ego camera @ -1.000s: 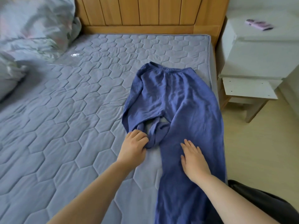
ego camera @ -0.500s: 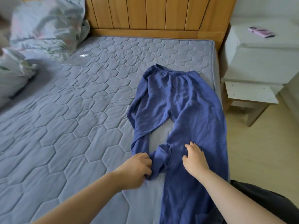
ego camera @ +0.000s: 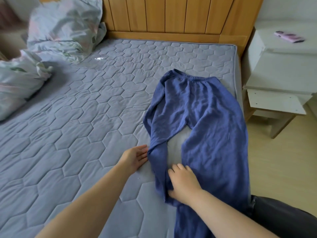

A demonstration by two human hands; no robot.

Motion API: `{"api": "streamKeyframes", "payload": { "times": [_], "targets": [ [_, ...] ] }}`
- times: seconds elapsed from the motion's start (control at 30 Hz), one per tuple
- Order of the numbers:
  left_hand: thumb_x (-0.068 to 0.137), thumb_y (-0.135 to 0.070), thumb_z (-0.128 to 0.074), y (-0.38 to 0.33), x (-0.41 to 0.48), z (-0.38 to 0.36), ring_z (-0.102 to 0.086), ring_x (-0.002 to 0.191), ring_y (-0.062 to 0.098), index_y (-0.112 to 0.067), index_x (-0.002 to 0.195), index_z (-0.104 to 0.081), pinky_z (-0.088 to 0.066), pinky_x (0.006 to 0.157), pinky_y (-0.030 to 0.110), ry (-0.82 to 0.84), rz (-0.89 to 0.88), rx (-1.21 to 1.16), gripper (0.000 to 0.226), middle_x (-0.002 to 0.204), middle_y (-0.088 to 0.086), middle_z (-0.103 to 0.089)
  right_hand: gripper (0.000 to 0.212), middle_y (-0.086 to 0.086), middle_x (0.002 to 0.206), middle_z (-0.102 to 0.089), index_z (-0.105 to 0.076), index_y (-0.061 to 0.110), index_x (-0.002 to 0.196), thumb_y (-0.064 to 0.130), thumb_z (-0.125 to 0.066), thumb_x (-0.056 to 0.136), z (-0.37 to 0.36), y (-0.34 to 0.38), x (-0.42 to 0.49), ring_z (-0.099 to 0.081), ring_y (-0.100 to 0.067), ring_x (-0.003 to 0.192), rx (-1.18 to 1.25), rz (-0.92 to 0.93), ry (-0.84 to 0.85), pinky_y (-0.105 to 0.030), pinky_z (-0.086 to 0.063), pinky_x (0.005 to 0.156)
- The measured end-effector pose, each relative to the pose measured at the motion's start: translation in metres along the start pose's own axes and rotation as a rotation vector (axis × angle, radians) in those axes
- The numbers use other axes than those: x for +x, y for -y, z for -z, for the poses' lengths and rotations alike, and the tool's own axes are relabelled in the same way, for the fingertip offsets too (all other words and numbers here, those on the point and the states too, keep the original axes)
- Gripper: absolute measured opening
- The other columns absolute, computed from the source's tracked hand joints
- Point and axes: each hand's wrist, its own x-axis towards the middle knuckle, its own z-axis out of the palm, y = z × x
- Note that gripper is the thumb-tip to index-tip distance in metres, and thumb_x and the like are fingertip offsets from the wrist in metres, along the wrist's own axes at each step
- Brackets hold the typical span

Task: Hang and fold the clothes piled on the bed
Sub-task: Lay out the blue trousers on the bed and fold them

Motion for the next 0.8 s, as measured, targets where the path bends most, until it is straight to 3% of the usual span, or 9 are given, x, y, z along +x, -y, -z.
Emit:
{"api": "streamKeyframes", "payload": {
  "times": [0.07, 0.17, 0.3, 0.37, 0.5, 0.6, 0.67, 0.73, 0.8],
  "targets": [
    [0.095, 0.004, -0.039, 0.0, 0.0, 0.0, -0.061, 0.08, 0.023, 0.002, 0.113, -0.057, -0.051, 0.073, 0.029, 0.016, 0.015, 0.044, 0.025, 0.088, 0.013, -0.064, 0.009, -0.003, 0.077, -0.056, -0.053, 0.017, 0.073, 0.015, -0.054, 0.081, 0.01, 0.01, 0.006, -0.053, -0.023, 0.078, 0.305, -0.051, -0.097, -0.028, -0.037, 0.062],
    [0.095, 0.004, -0.041, 0.001, 0.006, 0.006, -0.067, 0.065, 0.02, 0.006, 0.108, -0.06, -0.057, 0.06, 0.027, 0.033, 0.073, 0.078, 0.023, 0.077, 0.012, -0.069, 0.024, -0.008, 0.064, -0.048, -0.051, 0.01, 0.066, -0.005, -0.043, 0.084, 0.029, 0.013, 0.021, -0.047, -0.02, 0.067, 1.241, -0.443, -0.06, -0.026, -0.033, 0.055],
    [0.096, -0.001, -0.046, 0.005, 0.002, 0.009, -0.07, 0.074, 0.021, 0.002, 0.101, -0.061, -0.059, 0.061, 0.025, 0.113, 0.163, 0.08, 0.017, 0.077, 0.012, -0.072, 0.009, -0.008, 0.067, -0.048, -0.05, 0.006, 0.075, 0.003, -0.048, 0.083, 0.021, -0.02, 0.014, -0.046, -0.022, 0.063, 0.952, -0.754, 0.078, -0.026, -0.036, 0.056],
    [0.097, -0.004, -0.047, 0.008, 0.0, 0.006, -0.068, 0.082, 0.022, -0.001, 0.101, -0.061, -0.059, 0.063, 0.025, 0.137, 0.184, 0.133, 0.015, 0.087, 0.013, -0.071, 0.012, -0.002, 0.074, -0.052, -0.051, 0.012, 0.078, 0.002, -0.047, 0.084, 0.018, -0.033, 0.005, -0.047, -0.019, 0.065, 0.746, -0.723, -0.114, -0.026, -0.034, 0.054],
    [0.095, -0.002, -0.052, 0.021, 0.002, 0.0, -0.07, 0.076, 0.018, -0.003, 0.101, -0.062, -0.058, 0.068, 0.024, 0.138, 0.123, 0.228, 0.012, 0.085, 0.009, -0.071, 0.012, -0.002, 0.089, -0.061, -0.062, 0.009, 0.09, 0.014, -0.052, 0.091, 0.021, -0.025, 0.003, -0.057, -0.021, 0.082, 0.917, -0.571, -0.525, -0.026, -0.039, 0.063],
    [0.096, -0.013, -0.055, 0.027, 0.002, -0.007, -0.069, 0.074, 0.016, -0.006, 0.1, -0.064, -0.057, 0.067, 0.025, 0.136, 0.086, 0.25, 0.012, 0.083, 0.007, -0.071, 0.026, 0.005, 0.091, -0.055, -0.055, 0.015, 0.094, 0.037, -0.063, 0.084, 0.015, -0.014, 0.008, -0.054, -0.016, 0.085, 0.779, -0.465, -0.313, -0.025, -0.04, 0.062],
    [0.096, -0.024, -0.056, 0.029, 0.002, -0.01, -0.066, 0.079, 0.018, -0.009, 0.095, -0.065, -0.055, 0.072, 0.027, 0.152, 0.08, 0.228, 0.017, 0.087, 0.007, -0.069, 0.023, 0.003, 0.079, -0.051, -0.048, 0.014, 0.082, 0.031, -0.063, 0.086, 0.011, -0.015, 0.011, -0.051, -0.016, 0.074, 0.675, -0.493, -0.171, -0.024, -0.036, 0.055],
    [0.093, -0.024, -0.061, 0.029, 0.001, -0.013, -0.065, 0.08, 0.018, -0.009, 0.094, -0.066, -0.055, 0.072, 0.027, 0.148, 0.064, 0.228, 0.016, 0.089, 0.007, -0.069, 0.029, -0.001, 0.065, -0.048, -0.044, 0.011, 0.067, 0.018, -0.057, 0.092, 0.011, -0.018, 0.011, -0.045, -0.014, 0.061, 0.892, -0.512, -0.122, -0.022, -0.033, 0.051],
    [0.09, -0.011, -0.063, 0.03, -0.001, -0.017, -0.066, 0.074, 0.017, -0.007, 0.091, -0.064, -0.055, 0.063, 0.023, 0.143, 0.063, 0.266, 0.003, 0.084, 0.007, -0.07, 0.023, -0.006, 0.074, -0.059, -0.057, 0.009, 0.072, 0.012, -0.055, 0.094, 0.018, -0.016, 0.011, -0.053, -0.015, 0.07, 1.321, -0.523, -0.06, -0.021, -0.04, 0.061]
  ]
}}
